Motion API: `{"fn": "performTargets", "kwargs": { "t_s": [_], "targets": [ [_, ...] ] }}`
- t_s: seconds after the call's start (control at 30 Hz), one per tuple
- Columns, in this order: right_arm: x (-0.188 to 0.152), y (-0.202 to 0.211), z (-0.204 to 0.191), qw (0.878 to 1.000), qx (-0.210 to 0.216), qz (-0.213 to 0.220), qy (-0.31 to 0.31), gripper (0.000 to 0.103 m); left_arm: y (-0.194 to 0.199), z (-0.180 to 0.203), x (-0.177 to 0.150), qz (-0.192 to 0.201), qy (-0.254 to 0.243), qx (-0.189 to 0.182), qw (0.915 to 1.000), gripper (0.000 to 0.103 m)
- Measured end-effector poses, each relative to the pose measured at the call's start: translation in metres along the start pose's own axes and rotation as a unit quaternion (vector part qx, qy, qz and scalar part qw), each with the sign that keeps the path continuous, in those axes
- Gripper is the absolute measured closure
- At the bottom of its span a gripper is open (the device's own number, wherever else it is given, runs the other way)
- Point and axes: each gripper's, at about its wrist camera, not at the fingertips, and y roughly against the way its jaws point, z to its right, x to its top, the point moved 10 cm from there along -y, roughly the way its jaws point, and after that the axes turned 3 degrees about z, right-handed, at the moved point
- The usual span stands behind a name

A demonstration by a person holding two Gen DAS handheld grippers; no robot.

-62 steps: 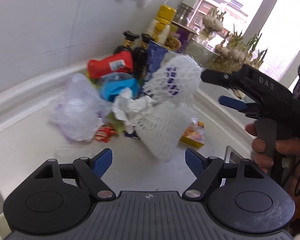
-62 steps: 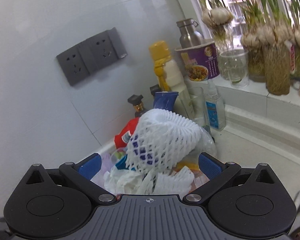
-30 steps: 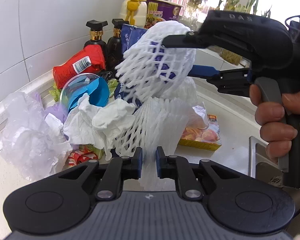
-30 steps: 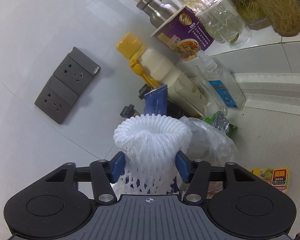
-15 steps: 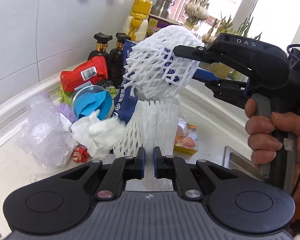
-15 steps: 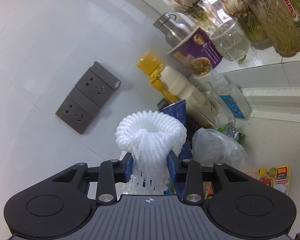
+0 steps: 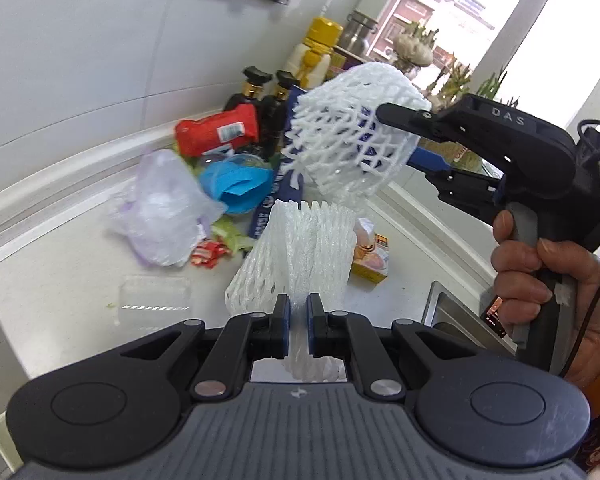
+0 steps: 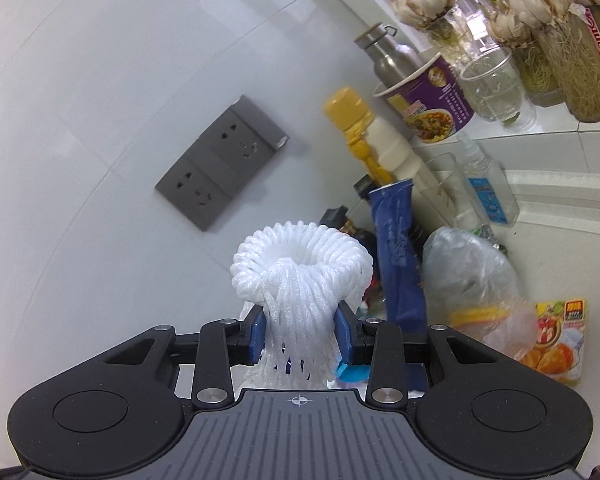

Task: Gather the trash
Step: 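Carry the foam net in the left gripper to the wastebasket while the right carries another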

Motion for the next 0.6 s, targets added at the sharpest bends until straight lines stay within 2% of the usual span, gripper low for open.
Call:
{"fn": "performTargets", "kwargs": {
  "t_s": [0.2, 0.6],
  "targets": [
    [-0.028, 0.009, -0.026, 0.999, 0.0, -0.028, 0.019, 0.068, 0.031, -0.025, -0.008, 0.011, 0.037, 0.014, 0.9992, 0.096],
    [-0.067, 0.03, -0.05, 0.999, -0.008, -0.048, 0.021, 0.068, 0.082, -0.061, -0.019, 0.05, 0.101, 0.029, 0.9932, 0.096]
  ]
}}
